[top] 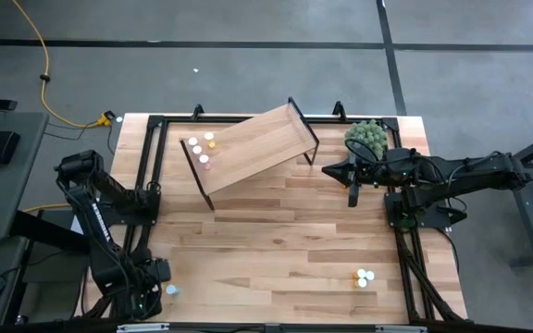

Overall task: Pick and place medicine bottles onto shelf by color
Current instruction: Put the left yellow pill bottle on the shelf aligned with the other yellow pill bottle

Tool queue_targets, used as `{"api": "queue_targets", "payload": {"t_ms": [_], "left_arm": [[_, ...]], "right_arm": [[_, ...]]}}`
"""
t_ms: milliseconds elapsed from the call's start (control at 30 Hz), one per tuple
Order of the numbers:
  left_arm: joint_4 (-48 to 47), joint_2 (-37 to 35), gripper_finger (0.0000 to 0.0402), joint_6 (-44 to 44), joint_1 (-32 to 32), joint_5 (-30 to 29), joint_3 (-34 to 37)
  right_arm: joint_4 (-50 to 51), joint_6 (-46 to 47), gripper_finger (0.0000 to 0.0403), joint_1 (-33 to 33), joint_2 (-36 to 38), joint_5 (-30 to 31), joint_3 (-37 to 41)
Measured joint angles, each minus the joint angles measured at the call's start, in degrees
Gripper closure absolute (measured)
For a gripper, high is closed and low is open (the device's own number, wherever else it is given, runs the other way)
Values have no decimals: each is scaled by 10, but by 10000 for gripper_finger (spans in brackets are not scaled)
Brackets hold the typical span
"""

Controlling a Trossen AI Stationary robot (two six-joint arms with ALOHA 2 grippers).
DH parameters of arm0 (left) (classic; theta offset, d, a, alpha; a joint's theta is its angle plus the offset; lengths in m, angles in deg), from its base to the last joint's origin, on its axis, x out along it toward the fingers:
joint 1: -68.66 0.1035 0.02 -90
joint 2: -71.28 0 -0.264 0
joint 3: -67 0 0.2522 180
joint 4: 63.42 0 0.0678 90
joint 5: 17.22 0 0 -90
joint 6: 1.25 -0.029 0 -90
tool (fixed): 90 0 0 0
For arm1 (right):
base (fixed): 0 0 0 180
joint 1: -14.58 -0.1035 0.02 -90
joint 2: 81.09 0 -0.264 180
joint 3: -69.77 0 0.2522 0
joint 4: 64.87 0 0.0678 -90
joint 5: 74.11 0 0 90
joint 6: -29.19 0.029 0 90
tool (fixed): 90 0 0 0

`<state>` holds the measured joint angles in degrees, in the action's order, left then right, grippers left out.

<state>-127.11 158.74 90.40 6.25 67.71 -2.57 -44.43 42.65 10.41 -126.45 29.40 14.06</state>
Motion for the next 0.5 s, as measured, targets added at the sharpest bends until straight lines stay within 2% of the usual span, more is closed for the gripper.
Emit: {"api": "queue_targets", "payload": {"t_ms": [500], "left_arm": [[1,24,167,-8,-3,0,0]], "right_arm": [[5,0,403,0,0,0,0]]}}
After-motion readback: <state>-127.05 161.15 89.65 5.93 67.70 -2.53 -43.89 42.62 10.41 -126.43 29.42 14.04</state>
